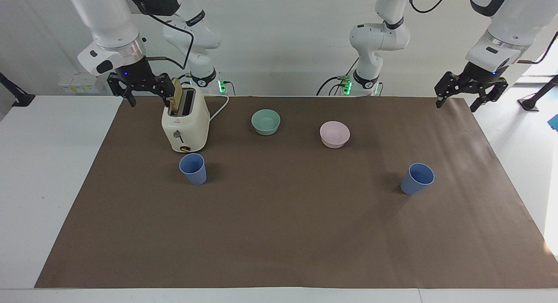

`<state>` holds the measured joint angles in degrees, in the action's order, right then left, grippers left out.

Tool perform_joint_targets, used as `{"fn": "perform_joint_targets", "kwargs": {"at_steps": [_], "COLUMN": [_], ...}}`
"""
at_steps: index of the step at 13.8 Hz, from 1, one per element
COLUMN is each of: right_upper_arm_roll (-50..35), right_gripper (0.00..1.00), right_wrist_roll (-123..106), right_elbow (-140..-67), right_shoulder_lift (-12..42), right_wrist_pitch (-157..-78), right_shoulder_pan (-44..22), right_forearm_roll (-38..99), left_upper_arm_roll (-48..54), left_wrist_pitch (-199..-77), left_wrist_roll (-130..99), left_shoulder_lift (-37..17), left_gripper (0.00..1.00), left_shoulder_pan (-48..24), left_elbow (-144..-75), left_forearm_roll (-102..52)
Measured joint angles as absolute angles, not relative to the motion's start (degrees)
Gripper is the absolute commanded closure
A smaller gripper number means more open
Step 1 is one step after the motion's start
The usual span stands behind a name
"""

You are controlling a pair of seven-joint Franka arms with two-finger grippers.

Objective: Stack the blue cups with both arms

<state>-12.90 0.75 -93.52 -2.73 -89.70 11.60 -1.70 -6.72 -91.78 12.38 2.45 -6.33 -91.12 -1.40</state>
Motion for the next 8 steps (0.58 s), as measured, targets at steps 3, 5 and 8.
{"fn": "perform_joint_targets", "kwargs": {"at_steps": [3, 5, 8], "right_upper_arm_roll": [-12.9, -12.9, -12.8], "right_gripper": [0.00, 0.00, 0.00], "right_wrist_roll": [0.8, 0.8, 0.8], "right_elbow": [-93.5, -93.5, -93.5], "right_shoulder_lift": [-2.7, -2.7, -2.7], "right_wrist_pitch": [-89.7, -89.7, -89.7], "right_shoulder_pan": [11.6, 11.6, 11.6], "right_forearm_roll": [-1.7, -1.7, -1.7], "left_upper_arm_roll": [-6.7, -6.5, -6.1], "left_wrist_pitch": [-91.8, -91.8, -91.8], "left_wrist_roll": [12.3, 12.3, 12.3], "left_shoulder_lift": [2.5, 2.5, 2.5], "left_gripper": [0.00, 0.00, 0.00], "left_shoulder_pan": [-6.3, -6.3, -6.4], "left_elbow": [-91.1, -91.1, -91.1], "left_forearm_roll": [-1.4, -1.4, -1.4]}}
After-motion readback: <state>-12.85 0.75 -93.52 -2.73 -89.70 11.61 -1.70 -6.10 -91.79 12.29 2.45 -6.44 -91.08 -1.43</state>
